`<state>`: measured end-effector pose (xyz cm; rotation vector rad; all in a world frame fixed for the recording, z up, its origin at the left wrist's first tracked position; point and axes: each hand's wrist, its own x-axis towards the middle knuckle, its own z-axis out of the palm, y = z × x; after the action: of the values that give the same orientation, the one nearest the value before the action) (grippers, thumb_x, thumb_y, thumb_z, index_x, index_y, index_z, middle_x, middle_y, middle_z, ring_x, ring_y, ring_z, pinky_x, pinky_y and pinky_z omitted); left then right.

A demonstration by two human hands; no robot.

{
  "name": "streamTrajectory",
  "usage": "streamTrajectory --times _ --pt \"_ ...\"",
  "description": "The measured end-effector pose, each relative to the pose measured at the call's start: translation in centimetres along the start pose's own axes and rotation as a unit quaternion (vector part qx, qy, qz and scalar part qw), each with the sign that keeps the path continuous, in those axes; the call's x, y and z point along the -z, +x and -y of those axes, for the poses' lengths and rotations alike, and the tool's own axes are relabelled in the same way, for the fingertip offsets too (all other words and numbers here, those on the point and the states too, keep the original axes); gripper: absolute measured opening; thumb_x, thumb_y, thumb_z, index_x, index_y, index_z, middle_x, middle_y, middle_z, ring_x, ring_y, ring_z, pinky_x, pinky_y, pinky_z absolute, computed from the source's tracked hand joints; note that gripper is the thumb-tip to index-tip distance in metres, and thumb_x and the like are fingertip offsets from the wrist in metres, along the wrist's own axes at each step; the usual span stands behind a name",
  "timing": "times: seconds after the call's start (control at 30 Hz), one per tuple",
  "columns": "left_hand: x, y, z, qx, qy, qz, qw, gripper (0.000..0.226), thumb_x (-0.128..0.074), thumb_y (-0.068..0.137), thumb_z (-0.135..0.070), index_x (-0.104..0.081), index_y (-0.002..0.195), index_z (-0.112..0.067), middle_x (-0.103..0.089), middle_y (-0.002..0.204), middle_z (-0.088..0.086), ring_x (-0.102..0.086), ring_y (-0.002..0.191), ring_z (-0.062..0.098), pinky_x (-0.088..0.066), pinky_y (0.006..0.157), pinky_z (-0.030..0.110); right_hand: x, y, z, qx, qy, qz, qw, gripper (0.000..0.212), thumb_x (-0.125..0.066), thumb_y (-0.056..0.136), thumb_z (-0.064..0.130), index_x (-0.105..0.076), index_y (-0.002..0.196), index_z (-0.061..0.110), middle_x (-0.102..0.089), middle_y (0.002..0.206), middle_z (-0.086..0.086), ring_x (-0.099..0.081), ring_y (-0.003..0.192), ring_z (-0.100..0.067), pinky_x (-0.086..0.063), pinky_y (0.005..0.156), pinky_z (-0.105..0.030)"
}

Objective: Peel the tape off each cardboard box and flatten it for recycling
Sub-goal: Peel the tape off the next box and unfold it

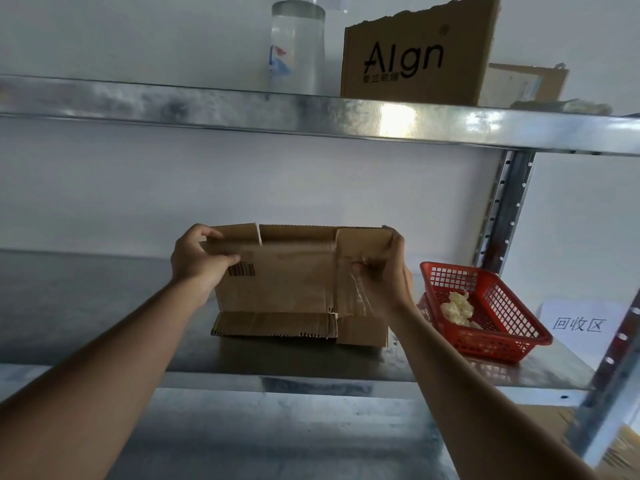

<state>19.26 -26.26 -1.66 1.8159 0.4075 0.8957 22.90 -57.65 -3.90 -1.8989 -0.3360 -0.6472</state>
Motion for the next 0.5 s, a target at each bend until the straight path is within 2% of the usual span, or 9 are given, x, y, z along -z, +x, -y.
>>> streamTrajectory --times 0.07,0.13,0.17,0.23,0.3,0.33,0.4,0.43,0.5 --pt "0.1 0.0 0.1 0.000 -0.038 0.000 0.999 0.061 -0.094 0.070 -0.008 -0.056 0.113 -0.030 -0.070 0.103 0.002 -0.070 0.095 0.021 -0.056 0.072 0.031 -0.1 0.2 -0.2 -0.012 0.010 -0.032 0.999 0.057 -0.075 0.089 0.023 -0.033 0.119 0.048 -0.065 0.087 0.015 -0.068 0.074 -0.005 -0.054 0.051 -0.021" --pt "0.2 0.0 0.1 -0.005 -0.055 0.003 0.998 0.075 -0.092 0.075 -0.015 -0.046 0.131 -0.032 -0.068 0.103 0.000 -0.068 0.092 0.015 -0.055 0.077 0.032 -0.1 0.2 -0.4 -0.015 0.022 -0.061 0.998 0.053 -0.075 0.090 0.028 -0.033 0.118 0.048 -0.064 0.087 0.021 -0.068 0.073 -0.004 -0.054 0.050 -0.020" --pt "0.3 -0.1 0.1 -0.010 -0.044 0.009 0.999 0.074 -0.091 0.079 -0.022 -0.044 0.136 -0.031 -0.067 0.103 -0.002 -0.067 0.092 0.014 -0.053 0.077 0.030 -0.1 0.1 -0.3 -0.017 0.024 -0.072 0.997 0.053 -0.074 0.091 0.030 -0.034 0.121 0.047 -0.063 0.089 0.025 -0.068 0.073 -0.003 -0.053 0.051 -0.018" --pt "0.4 -0.3 0.3 -0.001 0.001 0.040 0.999 0.058 -0.083 0.084 -0.046 -0.055 0.127 -0.018 -0.067 0.100 0.000 -0.067 0.092 0.020 -0.049 0.073 0.029 -0.2 0.1 -0.1 -0.021 0.027 -0.086 0.996 0.056 -0.076 0.091 0.031 -0.036 0.128 0.044 -0.060 0.094 0.033 -0.067 0.074 0.003 -0.050 0.050 -0.011" --pt "0.4 -0.7 0.7 0.045 0.035 0.121 0.991 0.069 -0.065 0.085 -0.072 -0.065 0.111 -0.008 -0.068 0.096 0.014 -0.067 0.099 0.034 -0.047 0.072 0.033 -0.4 0.5 0.1 -0.040 0.052 -0.096 0.993 0.057 -0.077 0.091 0.030 -0.039 0.131 0.041 -0.057 0.098 0.035 -0.064 0.076 0.006 -0.047 0.050 -0.004" --pt "0.3 -0.9 1.3 0.080 0.050 0.178 0.979 0.079 -0.057 0.088 -0.076 -0.064 0.123 -0.006 -0.068 0.113 0.019 -0.064 0.112 0.037 -0.049 0.081 0.037 -0.3 0.8 0.2 -0.056 0.070 -0.101 0.991 0.057 -0.079 0.091 0.028 -0.041 0.131 0.039 -0.056 0.099 0.033 -0.062 0.079 0.007 -0.046 0.051 -0.003" --pt "0.2 -1.4 2.5 0.116 0.061 0.260 0.957 0.073 -0.048 0.097 -0.070 -0.047 0.148 -0.018 -0.057 0.145 0.008 -0.052 0.135 0.034 -0.044 0.104 0.048 0.0 1.4 0.4 -0.079 0.090 -0.104 0.987 0.059 -0.081 0.089 0.026 -0.043 0.134 0.033 -0.057 0.099 0.028 -0.060 0.081 0.007 -0.048 0.052 -0.006" --pt "0.1 -1.6 3.1 0.108 0.067 0.265 0.956 0.064 -0.048 0.101 -0.065 -0.042 0.150 -0.023 -0.052 0.150 0.004 -0.049 0.138 0.032 -0.042 0.107 0.051 0.1 1.7 0.4 -0.085 0.083 -0.103 0.988 0.061 -0.083 0.088 0.027 -0.044 0.135 0.032 -0.058 0.097 0.025 -0.060 0.081 0.007 -0.047 0.056 -0.008" --pt "0.1 -1.4 3.9 0.062 0.098 0.245 0.963 0.053 -0.047 0.104 -0.058 -0.041 0.144 -0.025 -0.053 0.146 0.006 -0.051 0.135 0.034 -0.046 0.106 0.053 0.3 2.1 0.3 -0.090 0.064 -0.106 0.988 0.064 -0.083 0.087 0.030 -0.043 0.137 0.033 -0.062 0.094 0.020 -0.060 0.080 0.005 -0.048 0.062 -0.016"
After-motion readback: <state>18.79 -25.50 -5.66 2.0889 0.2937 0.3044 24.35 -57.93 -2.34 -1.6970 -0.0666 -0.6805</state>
